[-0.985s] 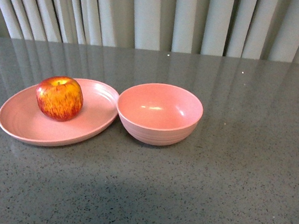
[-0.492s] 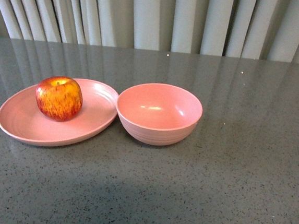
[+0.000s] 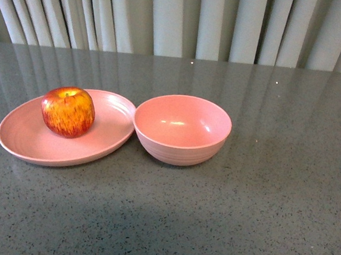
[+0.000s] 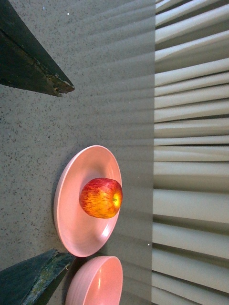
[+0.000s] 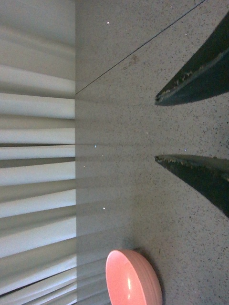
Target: Move apple from plate to bowl
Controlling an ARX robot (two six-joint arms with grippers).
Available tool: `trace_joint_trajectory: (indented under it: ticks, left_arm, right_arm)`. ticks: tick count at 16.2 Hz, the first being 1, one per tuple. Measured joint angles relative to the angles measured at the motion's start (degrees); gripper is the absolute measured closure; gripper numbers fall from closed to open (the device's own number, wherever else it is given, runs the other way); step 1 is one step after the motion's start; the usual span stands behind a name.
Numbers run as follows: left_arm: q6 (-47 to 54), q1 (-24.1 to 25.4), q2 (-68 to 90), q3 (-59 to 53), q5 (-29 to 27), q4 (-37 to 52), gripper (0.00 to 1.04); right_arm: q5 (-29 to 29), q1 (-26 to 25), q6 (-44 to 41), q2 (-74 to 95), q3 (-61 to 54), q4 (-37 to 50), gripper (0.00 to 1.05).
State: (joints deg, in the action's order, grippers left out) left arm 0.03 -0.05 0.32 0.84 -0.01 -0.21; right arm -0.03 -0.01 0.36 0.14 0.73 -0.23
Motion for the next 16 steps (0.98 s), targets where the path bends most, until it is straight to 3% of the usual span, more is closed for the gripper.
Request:
trace_joint_trajectory:
  ticks: [6, 15, 16]
  left_arm:
    - [0.0, 0.0, 0.0, 0.0, 0.0, 0.0, 0.07]
    - [-0.1, -0.1, 0.1, 0.0, -0.3, -0.7, 0.07]
    - [-1.5, -2.7, 3.8, 2.9, -5.9, -9.2, 0.07]
  right_arm:
    - [0.0, 0.0, 0.0, 0.0, 0.0, 0.0, 0.06]
    - [0.0, 0.0, 0.0, 0.0, 0.0, 0.0, 0.07]
    - [0.1, 0.0, 0.0, 0.0, 0.0, 0.0, 0.07]
